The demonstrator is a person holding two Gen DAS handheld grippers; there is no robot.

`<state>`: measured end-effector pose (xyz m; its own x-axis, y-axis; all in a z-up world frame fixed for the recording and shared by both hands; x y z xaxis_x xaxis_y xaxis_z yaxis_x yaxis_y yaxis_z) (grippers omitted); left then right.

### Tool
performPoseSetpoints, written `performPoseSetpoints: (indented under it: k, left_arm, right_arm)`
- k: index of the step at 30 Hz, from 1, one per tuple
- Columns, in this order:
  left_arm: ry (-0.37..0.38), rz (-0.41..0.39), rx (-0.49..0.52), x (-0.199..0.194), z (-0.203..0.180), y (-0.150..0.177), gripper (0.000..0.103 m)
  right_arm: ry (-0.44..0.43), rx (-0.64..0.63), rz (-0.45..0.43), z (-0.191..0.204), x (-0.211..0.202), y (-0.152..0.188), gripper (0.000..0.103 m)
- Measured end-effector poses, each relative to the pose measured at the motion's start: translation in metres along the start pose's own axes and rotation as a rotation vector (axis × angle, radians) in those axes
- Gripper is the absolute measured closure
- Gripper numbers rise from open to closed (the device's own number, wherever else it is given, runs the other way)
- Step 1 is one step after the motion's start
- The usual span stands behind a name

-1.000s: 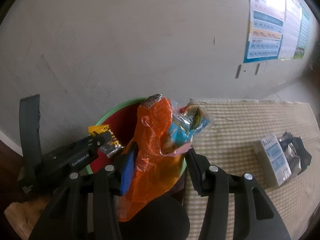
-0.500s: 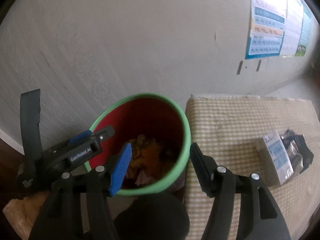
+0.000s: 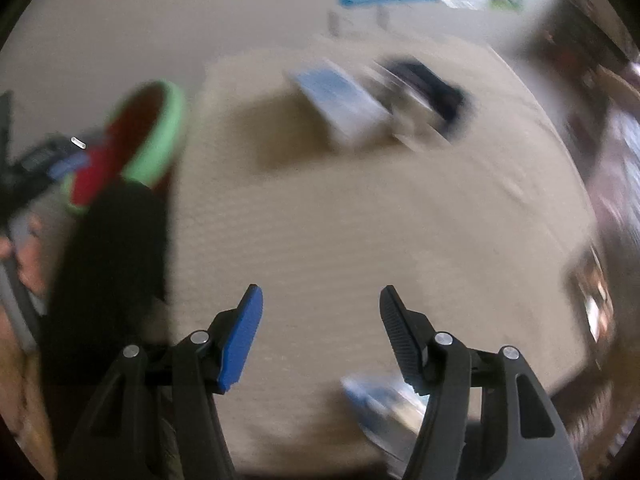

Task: Collect trash
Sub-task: 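Grasp the blue-white snack wrapper with the right gripper while the left gripper approaches the white carton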

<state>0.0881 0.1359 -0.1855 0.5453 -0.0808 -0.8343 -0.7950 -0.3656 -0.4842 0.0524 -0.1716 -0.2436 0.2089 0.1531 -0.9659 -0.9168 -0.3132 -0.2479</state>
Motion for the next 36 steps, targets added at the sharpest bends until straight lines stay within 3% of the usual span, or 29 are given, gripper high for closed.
performPoseSetpoints:
  k: [4, 9, 12, 13, 16, 22, 24, 31, 36]
  left_arm:
    - [0.002, 0.0, 0.0, -0.002, -0.011, 0.001, 0.038]
    - [0.04, 0.016, 0.013, -0.006, -0.038, 0.007, 0.038]
    - [0.043, 0.004, 0.066, -0.011, -0.055, 0.008, 0.038]
    - [0.045, 0.005, 0.074, -0.011, -0.06, 0.009, 0.038]
    - [0.048, 0.014, 0.084, -0.007, -0.07, 0.011, 0.038]
    - [0.074, 0.055, 0.131, 0.014, -0.111, 0.014, 0.038]
    - [0.082, 0.063, 0.157, 0.023, -0.131, 0.01, 0.038]
    - [0.048, 0.066, 0.201, 0.076, -0.198, -0.014, 0.034]
    - [-0.034, 0.091, 0.226, 0.113, -0.225, -0.028, 0.034]
  right_arm:
    - [0.041, 0.013, 0.137, -0.037, 0.006, 0.039, 0.037]
    - [0.14, -0.152, 0.33, -0.032, 0.034, 0.082, 0.037]
    - [0.147, -0.215, 0.388, -0.027, 0.052, 0.101, 0.054]
    - [0.134, -0.218, 0.369, -0.026, 0.051, 0.1, 0.065]
    - [0.097, -0.166, 0.269, -0.026, 0.04, 0.085, 0.066]
    - [-0.07, 0.072, -0.06, -0.02, 0.007, 0.035, 0.067]
    - [-0.102, 0.125, -0.111, -0.022, 0.002, 0.031, 0.067]
    - [-0.249, 0.431, -0.215, -0.053, -0.008, 0.032, 0.066]
    - [-0.272, 0.474, -0.197, -0.065, -0.007, 0.033, 0.064]
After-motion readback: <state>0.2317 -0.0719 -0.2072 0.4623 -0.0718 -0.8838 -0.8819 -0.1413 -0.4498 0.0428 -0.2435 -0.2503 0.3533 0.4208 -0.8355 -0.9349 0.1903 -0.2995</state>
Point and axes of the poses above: each gripper's, at about its wrist camera, not at the fingertips, and x roughly the way its jaws point, z to its left, y to its underside, the point moved 9 cm from there along x, roughly the way its jaws point, and after that the axes turned 3 degrees about z, right-handed, at the moved point
